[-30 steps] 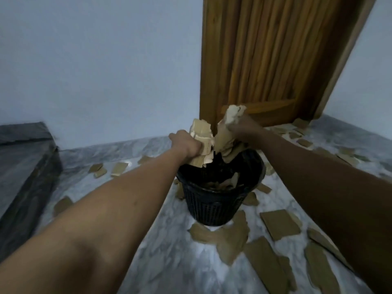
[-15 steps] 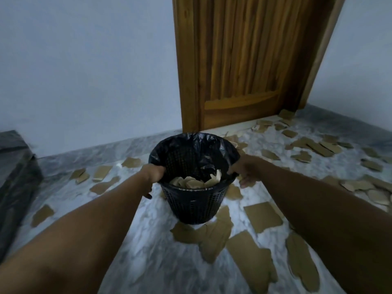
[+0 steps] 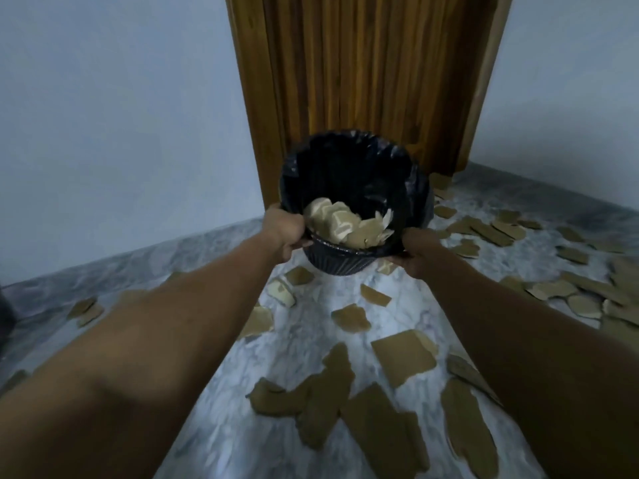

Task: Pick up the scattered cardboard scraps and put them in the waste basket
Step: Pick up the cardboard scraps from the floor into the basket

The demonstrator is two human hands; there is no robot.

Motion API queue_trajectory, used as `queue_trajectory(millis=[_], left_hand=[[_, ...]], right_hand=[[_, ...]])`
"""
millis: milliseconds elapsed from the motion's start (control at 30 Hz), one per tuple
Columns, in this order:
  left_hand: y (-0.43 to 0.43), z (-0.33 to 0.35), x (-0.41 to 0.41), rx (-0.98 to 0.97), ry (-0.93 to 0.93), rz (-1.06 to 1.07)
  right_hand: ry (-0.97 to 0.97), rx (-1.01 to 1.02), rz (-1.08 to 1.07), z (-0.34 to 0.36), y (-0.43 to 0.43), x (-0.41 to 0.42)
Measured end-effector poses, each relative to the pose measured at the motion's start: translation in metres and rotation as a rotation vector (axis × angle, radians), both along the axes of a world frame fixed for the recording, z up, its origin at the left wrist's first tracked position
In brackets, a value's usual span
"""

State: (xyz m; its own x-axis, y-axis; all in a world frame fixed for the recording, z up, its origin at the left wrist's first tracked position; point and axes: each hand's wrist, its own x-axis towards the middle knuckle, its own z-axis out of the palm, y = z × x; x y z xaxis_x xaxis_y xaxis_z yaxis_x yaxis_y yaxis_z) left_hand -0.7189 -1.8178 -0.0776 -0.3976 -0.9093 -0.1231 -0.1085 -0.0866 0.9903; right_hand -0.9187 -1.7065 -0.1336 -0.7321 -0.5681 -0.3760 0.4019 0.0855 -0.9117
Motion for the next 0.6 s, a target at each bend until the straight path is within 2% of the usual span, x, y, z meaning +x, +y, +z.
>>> queue_trajectory(millis=[133, 233, 433, 600], left_hand=[[0.011, -0.021, -0.057, -0.017, -0.014, -0.12], [0.023, -0.039, -0.09, 0.046, -0.02, -0.203], [0.039, -0.072, -0.132, 0.164, -0.137, -0.307], [0.032, -0.082, -0.155, 0.091, -0.261, -0.293]], right_hand=[[0.052, -0.108, -0.249, -0.017, 0.009, -0.024], [0.116, -0.034, -0.421, -0.037, 0.018, -0.044], [0.251, 0.074, -0.524, -0.06, 0.034, -0.071], [0.121, 0.048, -0.568, -0.061, 0.04, -0.081]])
